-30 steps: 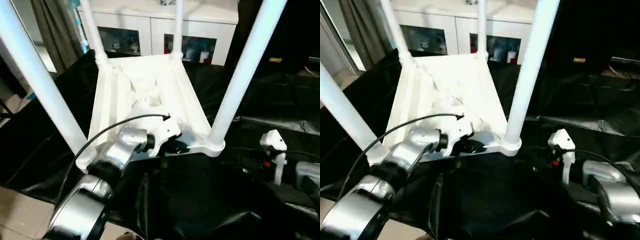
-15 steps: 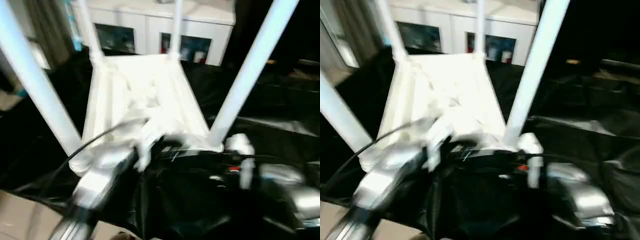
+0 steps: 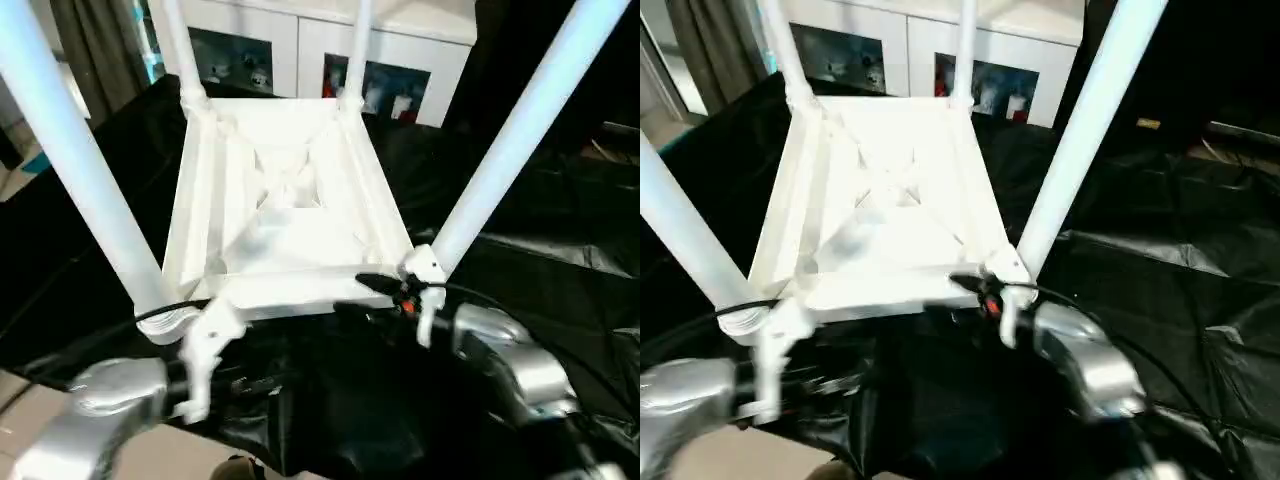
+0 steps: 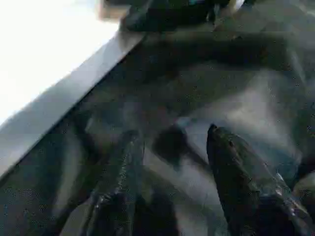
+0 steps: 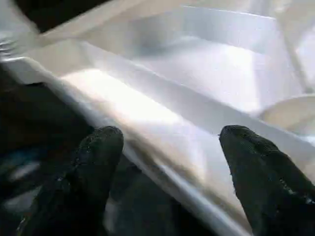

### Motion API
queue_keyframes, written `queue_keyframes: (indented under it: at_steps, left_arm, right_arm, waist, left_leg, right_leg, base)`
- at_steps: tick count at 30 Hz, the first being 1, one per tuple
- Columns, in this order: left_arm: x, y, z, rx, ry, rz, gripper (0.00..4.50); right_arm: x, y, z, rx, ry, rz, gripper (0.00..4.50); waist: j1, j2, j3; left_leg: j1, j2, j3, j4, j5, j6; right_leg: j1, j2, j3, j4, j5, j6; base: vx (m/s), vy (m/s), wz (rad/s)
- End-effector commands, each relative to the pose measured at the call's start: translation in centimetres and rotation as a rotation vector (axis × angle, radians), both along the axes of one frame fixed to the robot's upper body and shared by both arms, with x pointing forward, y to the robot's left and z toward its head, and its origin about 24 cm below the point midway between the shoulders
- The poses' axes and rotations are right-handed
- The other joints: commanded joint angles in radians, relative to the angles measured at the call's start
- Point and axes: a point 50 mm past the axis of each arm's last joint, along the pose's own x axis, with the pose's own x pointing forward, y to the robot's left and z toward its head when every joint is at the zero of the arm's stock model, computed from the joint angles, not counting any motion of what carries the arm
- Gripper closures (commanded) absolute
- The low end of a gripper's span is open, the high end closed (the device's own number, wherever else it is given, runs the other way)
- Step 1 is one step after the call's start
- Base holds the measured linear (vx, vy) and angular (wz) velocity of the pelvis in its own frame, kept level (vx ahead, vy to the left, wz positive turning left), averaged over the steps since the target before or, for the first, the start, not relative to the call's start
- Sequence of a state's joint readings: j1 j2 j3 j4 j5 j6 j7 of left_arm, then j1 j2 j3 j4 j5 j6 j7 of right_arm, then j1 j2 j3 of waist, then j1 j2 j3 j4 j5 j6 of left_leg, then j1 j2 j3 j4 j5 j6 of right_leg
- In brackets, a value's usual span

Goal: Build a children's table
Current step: Rotate leg to tighten, then rotate table base

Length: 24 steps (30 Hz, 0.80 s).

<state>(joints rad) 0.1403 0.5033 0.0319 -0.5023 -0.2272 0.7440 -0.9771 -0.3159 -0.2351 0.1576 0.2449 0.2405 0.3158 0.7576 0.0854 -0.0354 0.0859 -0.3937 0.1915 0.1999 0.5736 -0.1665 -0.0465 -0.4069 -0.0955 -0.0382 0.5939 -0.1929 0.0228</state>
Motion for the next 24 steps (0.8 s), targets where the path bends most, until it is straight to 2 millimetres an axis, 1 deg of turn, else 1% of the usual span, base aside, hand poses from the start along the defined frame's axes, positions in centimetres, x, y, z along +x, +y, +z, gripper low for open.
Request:
queue_keyframes:
  at_steps: [1,2,3,4,5,6,7,9,10,11,12,13,14,15,16,17,18,19,20,21,22,23,24]
  left_arm:
    - [-0.5,1.4,0.7,0.019,0.005,0.041,1.78]
    - [-1.1,2.5,1.1,0.034,0.025,0.058,1.78]
    - [-1.1,2.6,1.1,0.036,0.027,0.059,1.65]
    - [-1.5,3.3,1.3,0.049,0.045,0.062,1.65]
    - [-1.9,3.8,1.4,0.062,0.063,0.060,1.53]
    - [-2.4,4.4,1.6,0.075,0.083,0.061,1.53]
    - [-2.6,4.6,1.7,0.081,0.092,0.062,1.45]
    - [-3.2,5.6,2.2,0.094,0.115,0.079,1.37]
    - [-3.6,6.4,2.5,0.105,0.134,0.093,1.29]
    - [-3.9,7.1,2.9,0.118,0.146,0.108,1.19]
    - [-4.0,7.5,3.2,0.125,0.153,0.117,1.11]
    - [-4.2,8.3,3.7,0.133,0.156,0.138,1.05]
    - [-4.2,9.1,4.2,0.147,0.141,0.166,0.96]
    - [-4.2,9.1,4.2,0.147,0.141,0.166,0.86]
    - [-3.6,10.5,5.1,0.179,0.073,0.226,0.86]
    - [-3.3,11.0,5.4,0.192,0.039,0.247,0.70]
    - [-2.5,11.4,6.1,0.188,-0.015,0.281,0.70]
    - [-2.2,11.5,6.4,0.185,-0.038,0.289,0.66]
    - [-1.9,11.6,6.8,0.182,-0.064,0.298,0.62]
    - [-1.4,11.6,7.2,0.174,-0.097,0.300,0.43]
    - [-1.0,11.4,7.5,0.167,-0.134,0.297,0.43]
    - [-1.0,11.4,7.5,0.167,-0.134,0.297,0.32]
    - [-0.7,11.4,7.7,0.162,-0.158,0.295,0.27]
  right_arm:
    - [0.7,-1.1,-0.4,-0.013,0.004,-0.110,0.92]
    - [1.0,-1.1,-0.2,-0.014,-0.013,-0.141,0.92]
    - [1.0,-1.1,-0.2,-0.014,-0.014,-0.144,0.92]
    - [1.2,-1.1,-0.2,-0.012,-0.020,-0.160,0.92]
    - [1.3,-1.1,-0.2,-0.006,-0.023,-0.171,0.92]
    - [1.5,-1.2,-0.1,-0.005,-0.031,-0.184,0.92]
    - [1.6,-1.2,-0.1,-0.004,-0.035,-0.190,0.92]
    - [1.7,-1.2,-0.1,0.007,-0.036,-0.204,0.92]
    - [1.9,-1.3,-0.1,0.015,-0.038,-0.217,0.92]
    - [2.0,-1.2,0.0,0.025,-0.038,-0.225,0.92]
    - [2.1,-1.2,0.0,0.031,-0.038,-0.231,0.92]
    - [2.1,-1.2,0.1,0.032,-0.045,-0.233,0.92]
    - [2.1,-1.1,0.2,0.037,-0.047,-0.231,0.92]
    - [2.1,-1.1,0.2,0.037,-0.047,-0.231,0.92]
    - [2.2,-0.9,0.2,0.040,-0.053,-0.225,0.92]
    - [2.2,-0.9,0.2,0.042,-0.054,-0.224,0.92]
    - [2.1,-1.0,0.2,0.053,-0.051,-0.225,0.92]
    - [2.1,-1.1,0.2,0.057,-0.051,-0.227,0.92]
    - [2.0,-1.3,0.3,0.061,-0.054,-0.230,0.92]
    - [1.8,-1.6,0.3,0.062,-0.055,-0.231,0.92]
    - [1.6,-2.0,0.2,0.062,-0.056,-0.232,0.92]
    - [1.6,-2.0,0.2,0.062,-0.056,-0.232,0.92]
    - [1.4,-2.1,0.2,0.062,-0.056,-0.232,0.92]
  waist:
    - [-0.007,0.014,-0.035]
    - [-0.007,0.016,-0.035]
    - [-0.009,0.015,-0.035]
    - [-0.008,0.015,-0.034]
    - [-0.008,0.013,-0.034]
    - [-0.009,0.014,-0.033]
    - [-0.009,0.015,-0.035]
    - [-0.010,0.016,-0.035]
    - [-0.009,0.014,-0.036]
    - [-0.010,0.016,-0.036]
    - [-0.010,0.016,-0.035]
    - [-0.010,0.016,-0.035]
    - [-0.010,0.014,-0.035]
    - [-0.010,0.014,-0.034]
    - [-0.010,0.010,-0.035]
    - [-0.010,0.008,-0.036]
    - [-0.007,0.013,-0.039]
    - [-0.006,0.015,-0.041]
    - [-0.005,0.015,-0.042]
    - [-0.004,0.019,-0.048]
    - [-0.005,0.017,-0.049]
    - [-0.002,0.016,-0.049]
    - [-0.004,0.020,-0.052]
  left_leg:
    - [0.031,0.040,-0.023,-0.097,-0.393,-0.052]
    - [0.031,0.039,-0.023,-0.097,-0.390,-0.053]
    - [0.028,0.037,-0.024,-0.098,-0.382,-0.052]
    - [0.030,0.037,-0.022,-0.098,-0.375,-0.049]
    - [0.033,0.037,-0.019,-0.096,-0.364,-0.046]
    - [0.030,0.037,-0.020,-0.098,-0.362,-0.043]
    - [0.029,0.036,-0.020,-0.097,-0.354,-0.042]
    - [0.031,0.037,-0.018,-0.096,-0.342,-0.040]
    - [0.033,0.037,-0.016,-0.095,-0.340,-0.037]
    - [0.030,0.034,-0.017,-0.095,-0.329,-0.034]
    - [0.028,0.035,-0.018,-0.098,-0.329,-0.033]
    - [0.031,0.036,-0.017,-0.097,-0.334,-0.034]
    - [0.032,0.035,-0.017,-0.096,-0.337,-0.035]
    - [0.034,0.036,-0.017,-0.097,-0.349,-0.036]
    - [0.034,0.036,-0.017,-0.096,-0.357,-0.036]
    - [0.036,0.036,-0.016,-0.096,-0.358,-0.036]
    - [0.038,0.036,-0.017,-0.095,-0.358,-0.041]
    - [0.041,0.036,-0.018,-0.096,-0.354,-0.047]
    - [0.042,0.036,-0.018,-0.095,-0.351,-0.049]
    - [0.038,0.035,-0.020,-0.094,-0.324,-0.051]
    - [0.038,0.035,-0.018,-0.092,-0.314,-0.049]
    - [0.040,0.034,-0.017,-0.090,-0.306,-0.046]
    - [0.036,0.033,-0.018,-0.089,-0.285,-0.044]
  right_leg:
    - [0.007,-0.035,0.038,-0.082,-0.346,-0.135]
    - [0.006,-0.033,0.040,-0.078,-0.328,-0.142]
    - [0.010,-0.031,0.039,-0.077,-0.318,-0.143]
    - [0.010,-0.027,0.039,-0.077,-0.304,-0.138]
    - [0.007,-0.026,0.040,-0.074,-0.279,-0.144]
    - [0.010,-0.025,0.040,-0.074,-0.279,-0.143]
    - [0.012,-0.026,0.040,-0.073,-0.273,-0.146]
    - [0.011,-0.025,0.040,-0.070,-0.251,-0.155]
    - [0.010,-0.023,0.040,-0.072,-0.244,-0.155]
    - [0.012,-0.023,0.040,-0.068,-0.231,-0.160]
    - [0.014,-0.022,0.039,-0.068,-0.238,-0.157]
    - [0.012,-0.022,0.039,-0.069,-0.241,-0.156]
    - [0.011,-0.022,0.040,-0.068,-0.248,-0.159]
    - [0.009,-0.022,0.040,-0.071,-0.264,-0.155]
    - [0.009,-0.022,0.041,-0.072,-0.278,-0.149]
    - [0.009,-0.022,0.041,-0.073,-0.286,-0.146]
    - [0.009,-0.024,0.042,-0.072,-0.289,-0.142]
    - [0.008,-0.023,0.041,-0.070,-0.273,-0.143]
    - [0.008,-0.022,0.041,-0.068,-0.258,-0.146]
    - [0.016,-0.023,0.038,-0.060,-0.208,-0.156]
    - [0.016,-0.023,0.038,-0.060,-0.190,-0.159]
    - [0.016,-0.022,0.038,-0.059,-0.174,-0.162]
    - [0.021,-0.023,0.037,-0.053,-0.142,-0.175]
  base:
    - [0.000,0.000,0.00]
    - [0.000,0.000,0.00]
    - [0.000,0.000,0.00]
    - [0.000,0.000,0.00]
    - [0.000,0.000,0.00]
    - [0.000,0.000,0.00]
    - [0.000,0.000,0.00]
    - [0.000,0.000,0.00]
    - [0.000,0.000,0.00]
    - [0.000,0.000,0.00]
    - [0.000,0.000,0.00]
    - [0.000,0.000,0.00]
    - [0.000,0.000,0.00]
    - [0.000,0.000,0.00]
    - [0.000,0.000,0.00]
    - [0.000,0.000,0.00]
    - [0.000,0.000,0.00]
    - [0.000,0.000,0.00]
    - [0.000,0.000,0.00]
    - [0.000,0.000,0.00]
    - [0.000,0.000,0.00]
    - [0.000,0.000,0.00]
    - [0.000,0.000,0.00]
